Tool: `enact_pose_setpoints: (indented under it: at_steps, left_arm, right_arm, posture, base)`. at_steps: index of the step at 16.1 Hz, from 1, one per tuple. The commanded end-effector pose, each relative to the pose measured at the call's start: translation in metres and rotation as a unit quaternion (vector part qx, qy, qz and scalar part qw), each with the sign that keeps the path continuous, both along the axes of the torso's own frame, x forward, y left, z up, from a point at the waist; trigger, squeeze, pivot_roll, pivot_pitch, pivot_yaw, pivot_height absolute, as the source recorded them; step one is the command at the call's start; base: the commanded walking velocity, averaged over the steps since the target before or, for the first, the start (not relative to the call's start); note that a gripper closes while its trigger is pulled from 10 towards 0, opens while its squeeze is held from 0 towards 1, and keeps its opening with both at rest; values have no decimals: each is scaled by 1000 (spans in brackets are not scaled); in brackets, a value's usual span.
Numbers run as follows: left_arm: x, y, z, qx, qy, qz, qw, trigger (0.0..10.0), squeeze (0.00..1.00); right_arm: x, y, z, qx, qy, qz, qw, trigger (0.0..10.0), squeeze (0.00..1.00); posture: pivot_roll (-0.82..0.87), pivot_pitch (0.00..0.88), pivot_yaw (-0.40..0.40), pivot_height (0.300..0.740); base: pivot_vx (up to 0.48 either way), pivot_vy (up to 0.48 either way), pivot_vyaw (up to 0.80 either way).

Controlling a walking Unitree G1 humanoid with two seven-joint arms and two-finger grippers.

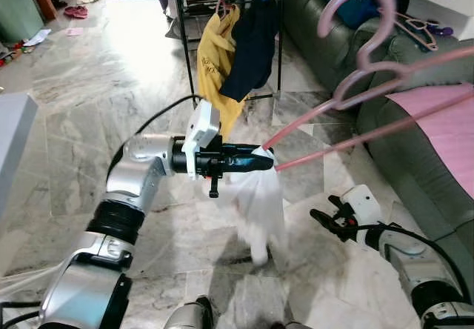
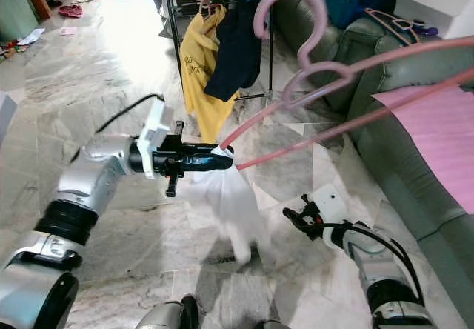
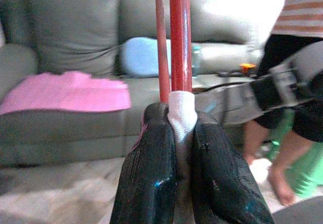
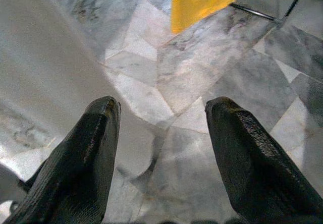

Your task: Hang hanger

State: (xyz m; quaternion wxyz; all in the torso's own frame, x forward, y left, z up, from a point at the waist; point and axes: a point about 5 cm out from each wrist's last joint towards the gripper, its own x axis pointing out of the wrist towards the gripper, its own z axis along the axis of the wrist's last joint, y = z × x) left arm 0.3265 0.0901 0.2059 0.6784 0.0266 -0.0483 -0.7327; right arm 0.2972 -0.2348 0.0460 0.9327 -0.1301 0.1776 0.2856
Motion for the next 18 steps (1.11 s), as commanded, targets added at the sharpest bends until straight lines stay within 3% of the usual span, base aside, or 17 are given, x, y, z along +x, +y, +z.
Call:
enact_pose_setpoints:
  at_steps: [1,4,5,7,9,11,12,14,18]
  left_arm:
    - [-5,-4,9,-8,-13,-28,999,10000,0]
    - [-11,-11,17,-12,-17,-55,998,10000,0]
    - [-14,-17,23,-27,-19,-66,997,10000,0]
    - [-19,-23,28,-34,-17,-75,996,10000,0]
    - [-20,-24,26,-33,-11,-73,997,10000,0]
    - [-21,-21,23,-32,-2,-68,997,10000,0]
    - [-21,-19,21,-29,2,-63,998,10000,0]
    - [-21,-15,18,-23,7,-54,998,10000,0]
    - [-18,-15,17,-23,4,-39,999,10000,0]
  right_arm:
    - [3,-1,5,-2,-3,8,1000,10000,0]
    - [3,14,3,16,28,63,997,10000,0]
    - [-2,32,-6,55,70,108,990,10000,0]
    - [-17,64,-22,93,139,198,966,10000,0]
    - [-33,80,-31,98,185,274,939,10000,0]
    - [-43,75,-35,93,213,300,925,10000,0]
    - [-46,67,-38,69,221,295,927,10000,0]
    - [-44,43,-40,5,211,250,945,10000,0]
    - [-52,25,-29,30,213,255,943,10000,0]
  posture:
    - [-100,107,20,740]
    - [-97,114,32,740]
    - [-93,122,35,740]
    - [-82,128,35,740]
    - [-71,132,35,740]
    - [-63,137,38,740]
    - [-63,140,39,740]
    - [-66,147,45,740]
    - [-73,158,54,740]
  base:
    - [0,0,0]
    - [0,0,0]
    - [0,0,0]
    - [0,0,0]
    - [0,0,0]
    - [0,0,0]
    - [0,0,0]
    - [0,0,0]
    - [0,0,0]
